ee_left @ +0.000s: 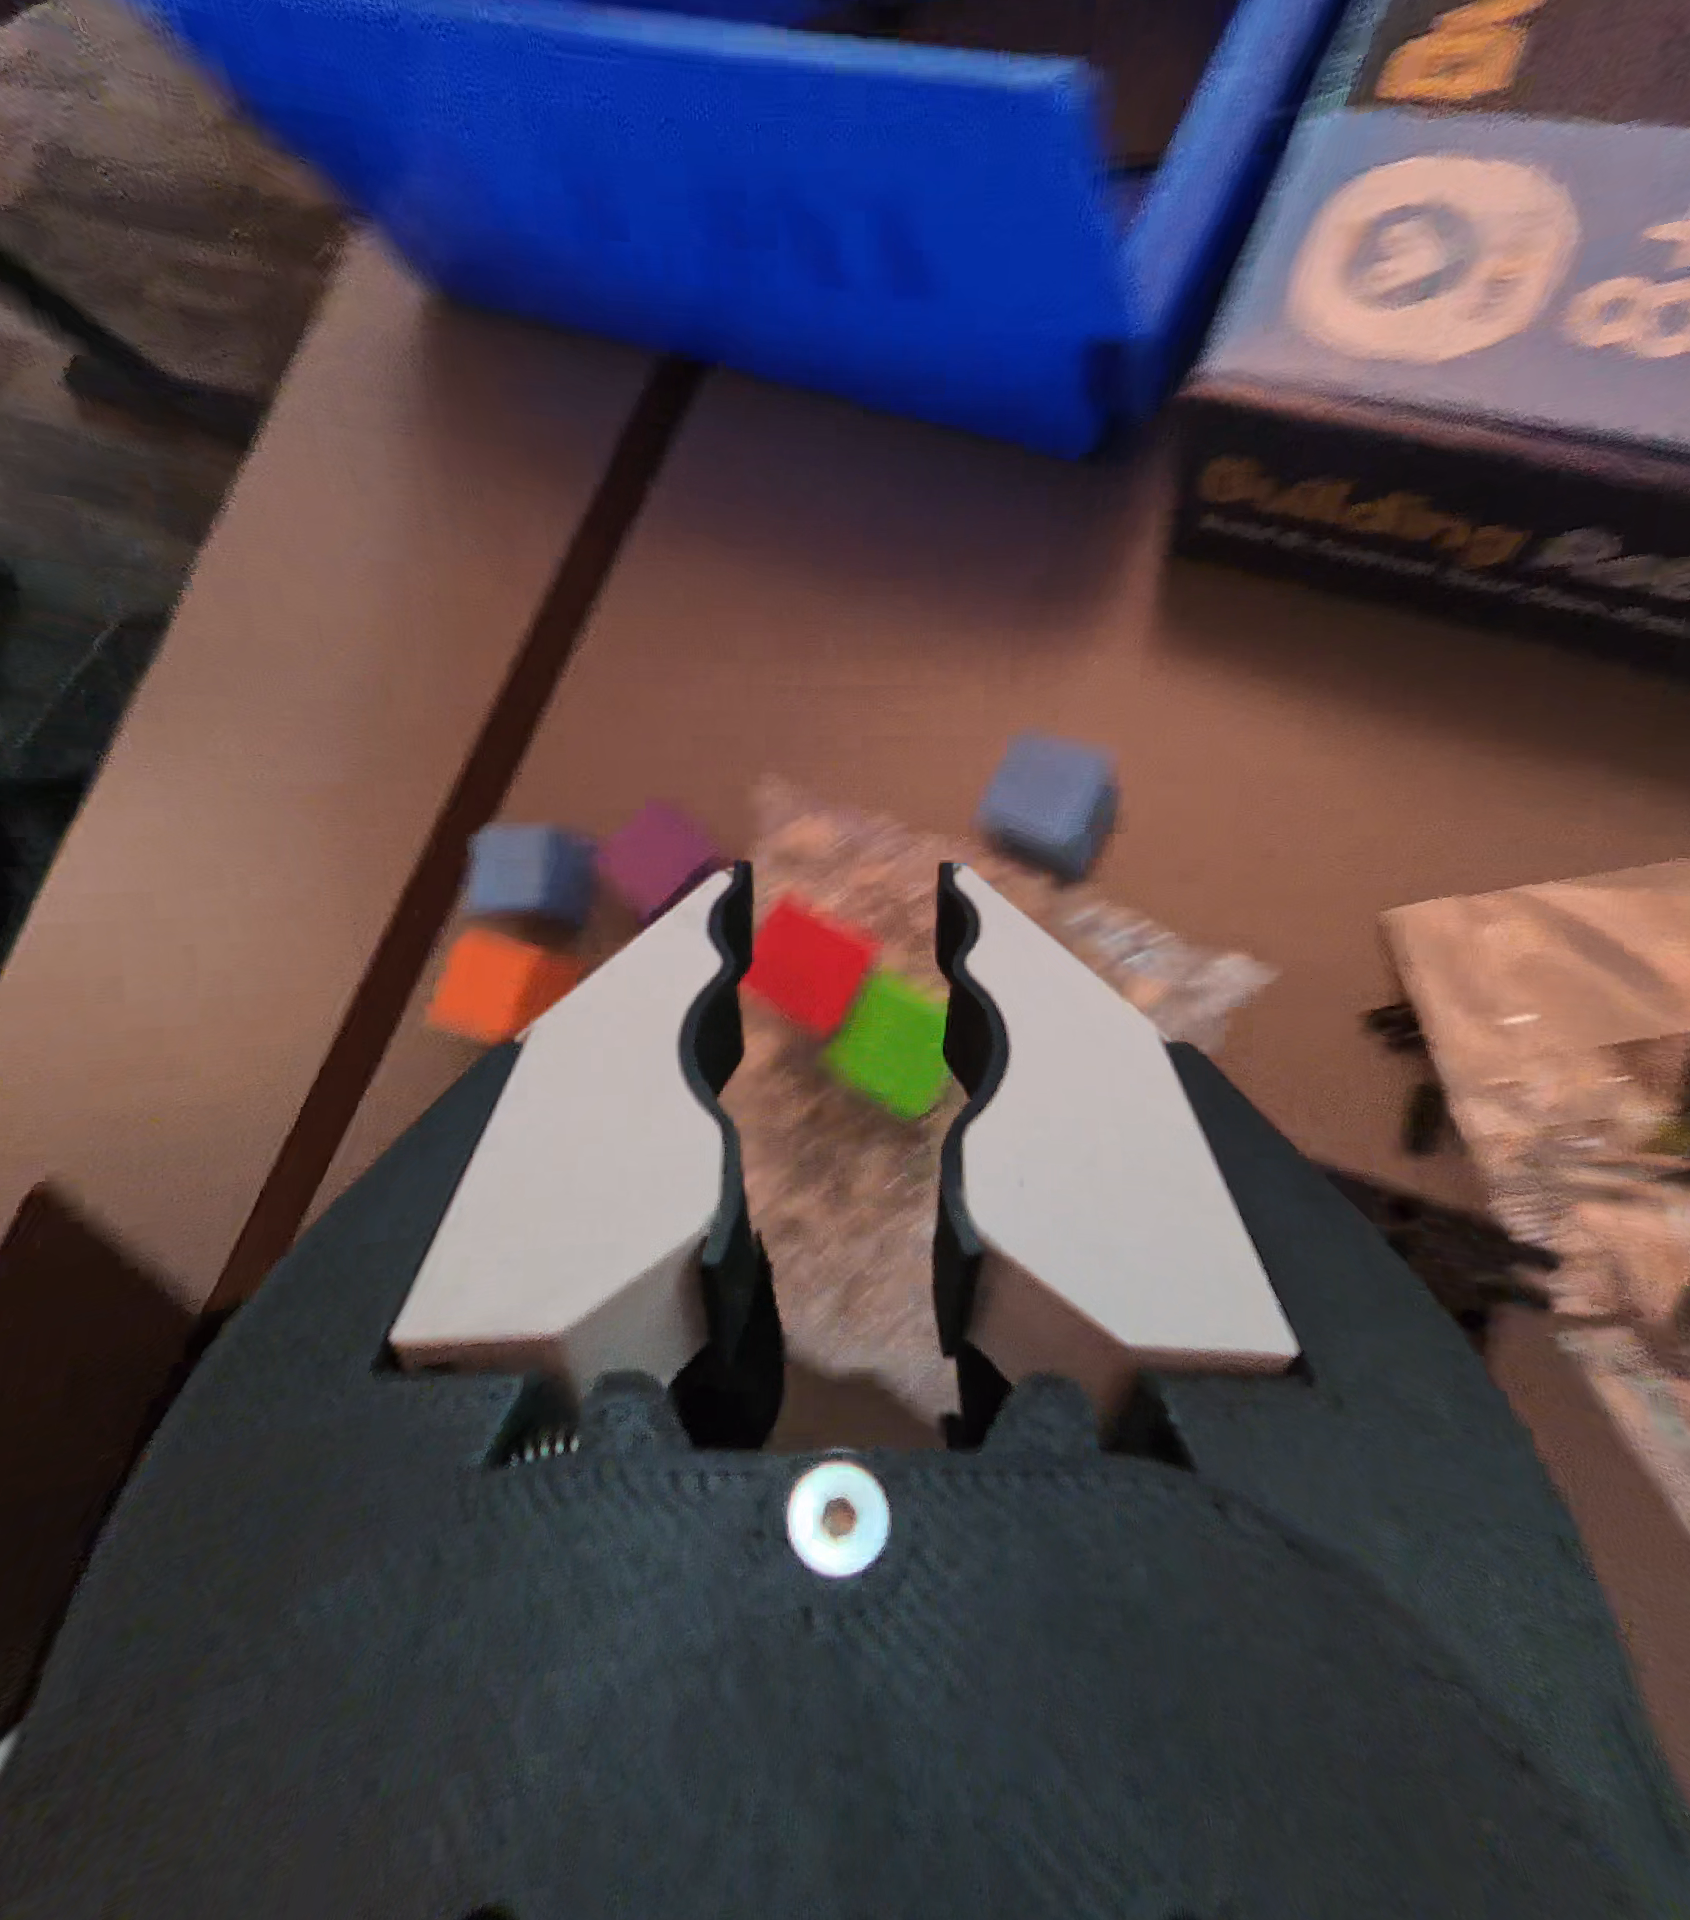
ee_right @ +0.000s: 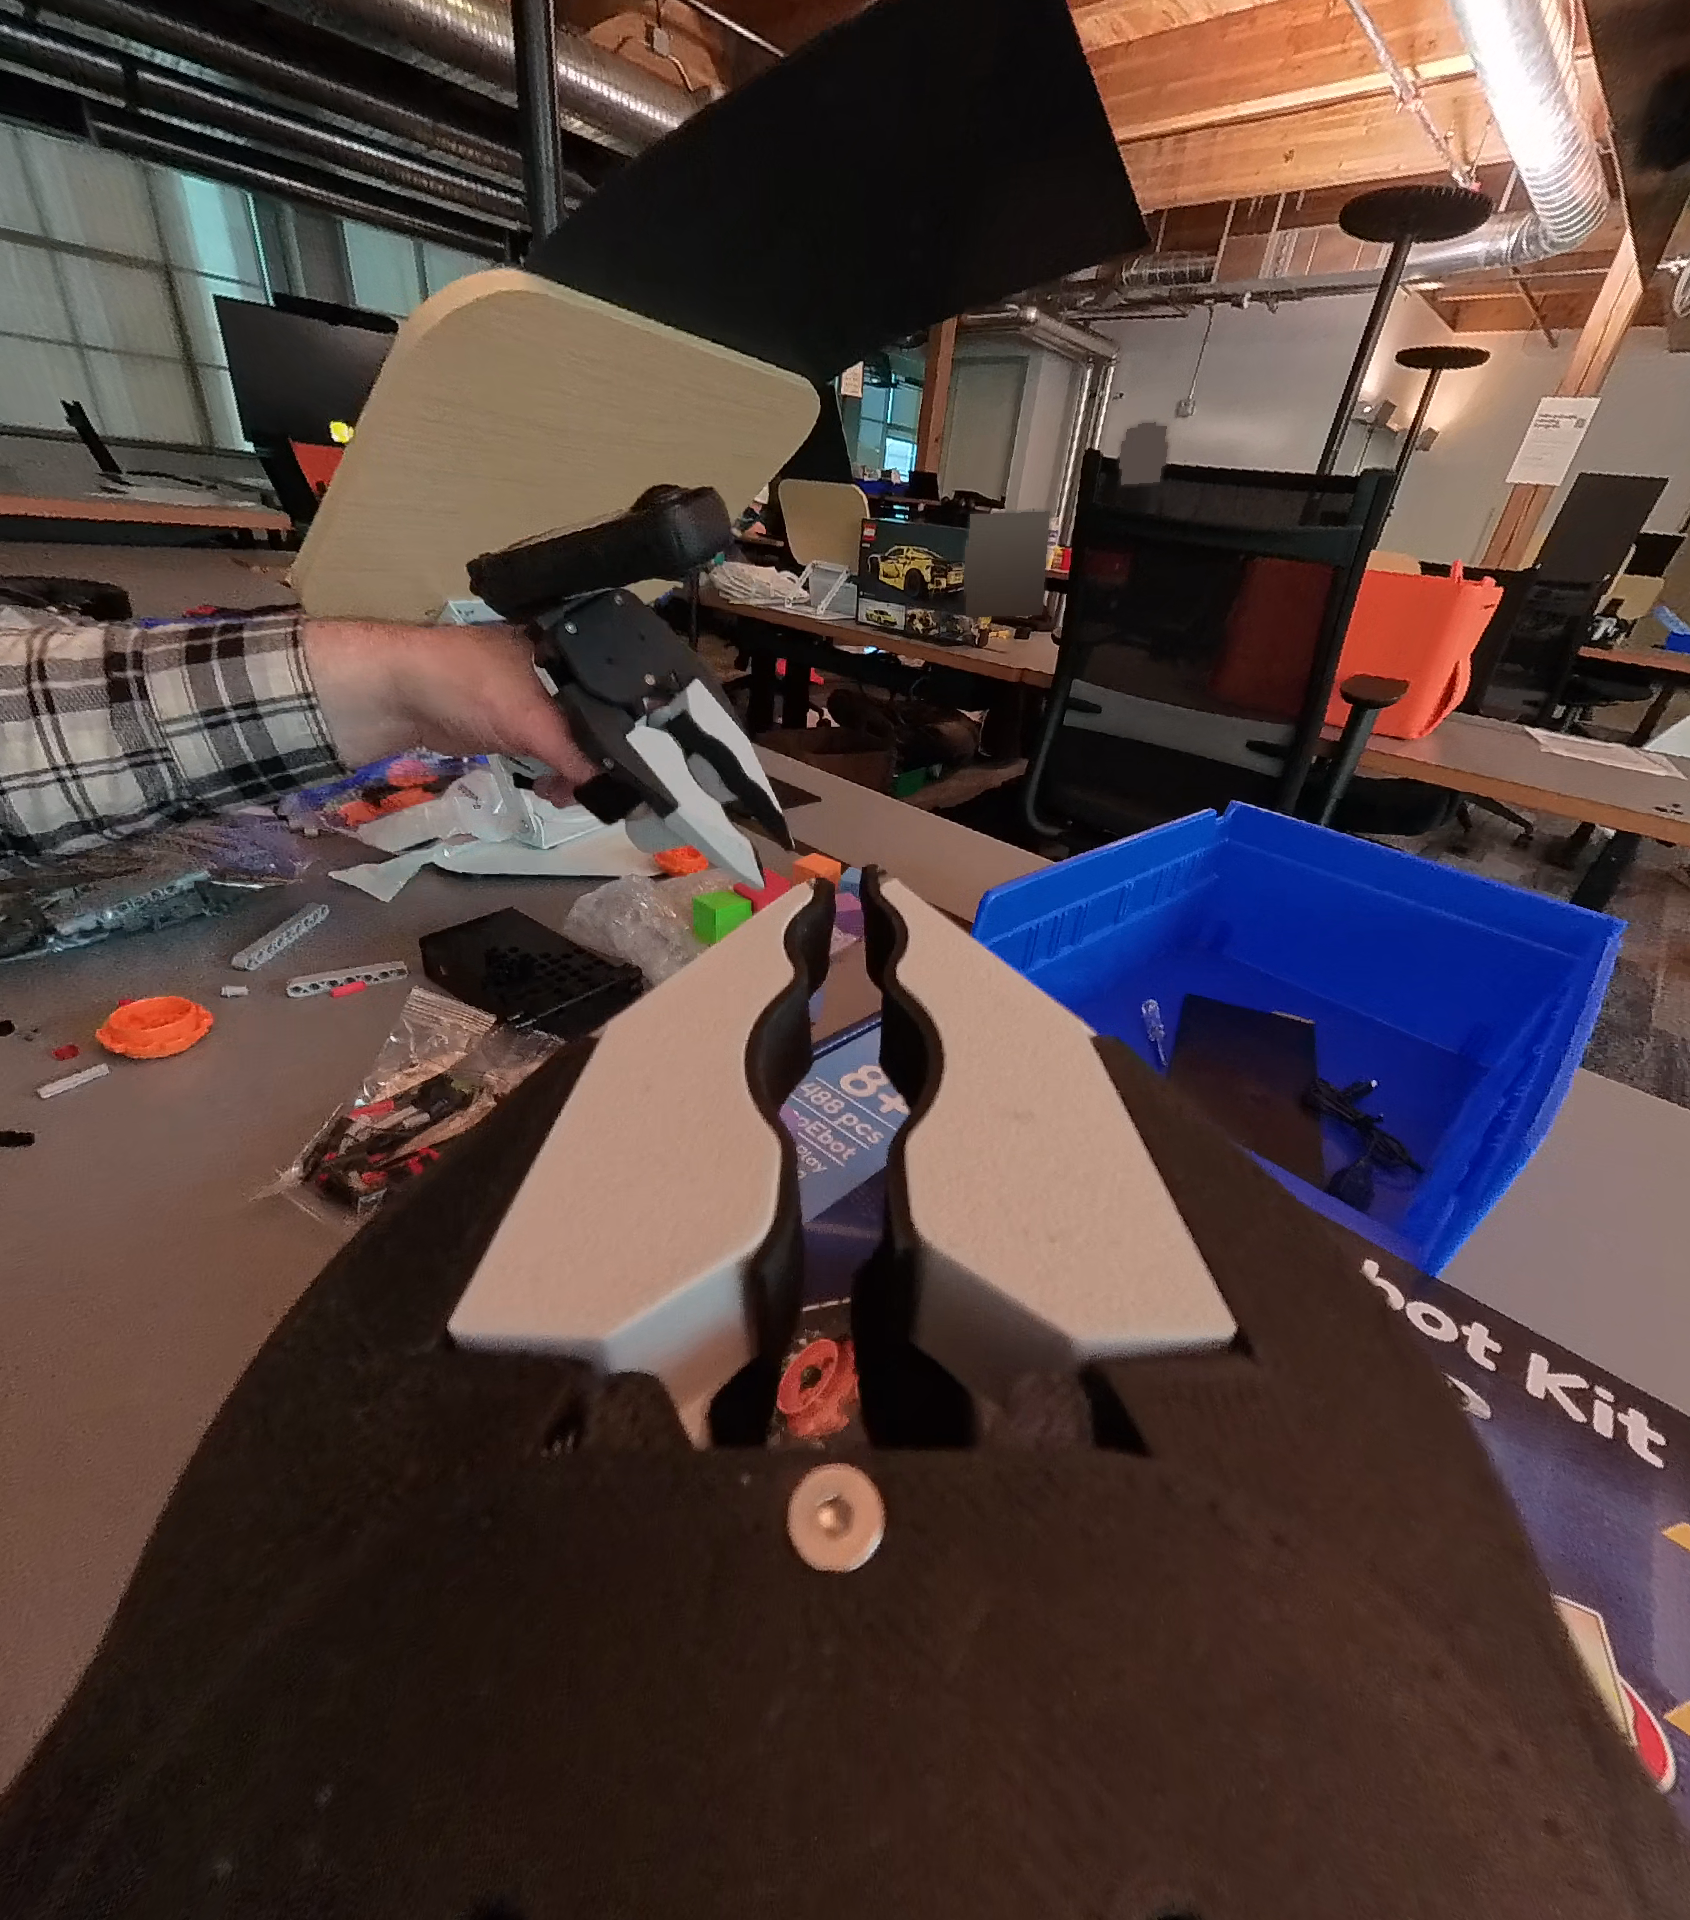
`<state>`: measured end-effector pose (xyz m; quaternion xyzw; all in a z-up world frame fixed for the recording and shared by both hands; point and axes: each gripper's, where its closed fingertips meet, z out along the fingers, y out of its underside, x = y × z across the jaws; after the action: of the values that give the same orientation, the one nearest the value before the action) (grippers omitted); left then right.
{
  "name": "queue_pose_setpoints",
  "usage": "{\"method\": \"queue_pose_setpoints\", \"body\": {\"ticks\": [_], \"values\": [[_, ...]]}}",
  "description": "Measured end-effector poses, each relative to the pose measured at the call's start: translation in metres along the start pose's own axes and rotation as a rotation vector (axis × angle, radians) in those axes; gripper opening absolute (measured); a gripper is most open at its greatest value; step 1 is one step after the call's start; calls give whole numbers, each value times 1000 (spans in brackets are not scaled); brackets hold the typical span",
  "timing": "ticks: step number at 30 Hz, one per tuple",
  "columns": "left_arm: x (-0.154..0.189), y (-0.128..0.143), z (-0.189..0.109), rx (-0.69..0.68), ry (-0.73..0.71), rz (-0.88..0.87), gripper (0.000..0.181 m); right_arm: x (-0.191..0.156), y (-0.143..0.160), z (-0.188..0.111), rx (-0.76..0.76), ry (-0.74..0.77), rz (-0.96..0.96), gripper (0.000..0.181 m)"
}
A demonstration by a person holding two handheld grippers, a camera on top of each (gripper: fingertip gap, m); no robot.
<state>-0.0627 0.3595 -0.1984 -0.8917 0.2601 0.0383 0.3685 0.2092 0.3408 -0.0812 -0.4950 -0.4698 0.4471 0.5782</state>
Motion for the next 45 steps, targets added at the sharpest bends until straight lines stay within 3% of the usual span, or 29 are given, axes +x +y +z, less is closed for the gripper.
{"method": "queue_pose_setpoints", "body": {"ticks": [2, 6, 10, 13, 17, 19, 27, 32, 35, 45], "values": [[-36, 28, -10, -38, -114, -56, 33, -1, -3, -1, 10, -3, 1, 4], [-75, 80, -15, -98, -214, -246, 34, -3, -3, 0, 8, -9, 0, 4], [-75, 118, -11, -213, -225, -303, 47, -2, 0, 1, -1, -6, -2, 4], [-79, 137, -8, -297, -288, -283, 44, -1, 1, 1, -2, -6, 6, 5], [-87, 140, -7, -317, -360, -236, 31, -1, 1, 1, -6, -4, 0, 4], [-90, 133, -9, -277, -378, -243, 11, 0, 1, 1, -6, -3, 1, 4], [-73, 131, -9, -296, -277, -209, 9, 1, -1, -1, 3, -1, 4, 4], [-87, 127, -11, -239, -303, -260, 37, 0, -1, -1, 5, -3, 3, 4], [-83, 135, 1, -262, -252, -296, 42, 0, -1, -1, 2, -5, 3, 4], [-81, 126, 4, -253, -281, -242, 15, 2, -2, -2, 8, -2, 8, 4]]}}
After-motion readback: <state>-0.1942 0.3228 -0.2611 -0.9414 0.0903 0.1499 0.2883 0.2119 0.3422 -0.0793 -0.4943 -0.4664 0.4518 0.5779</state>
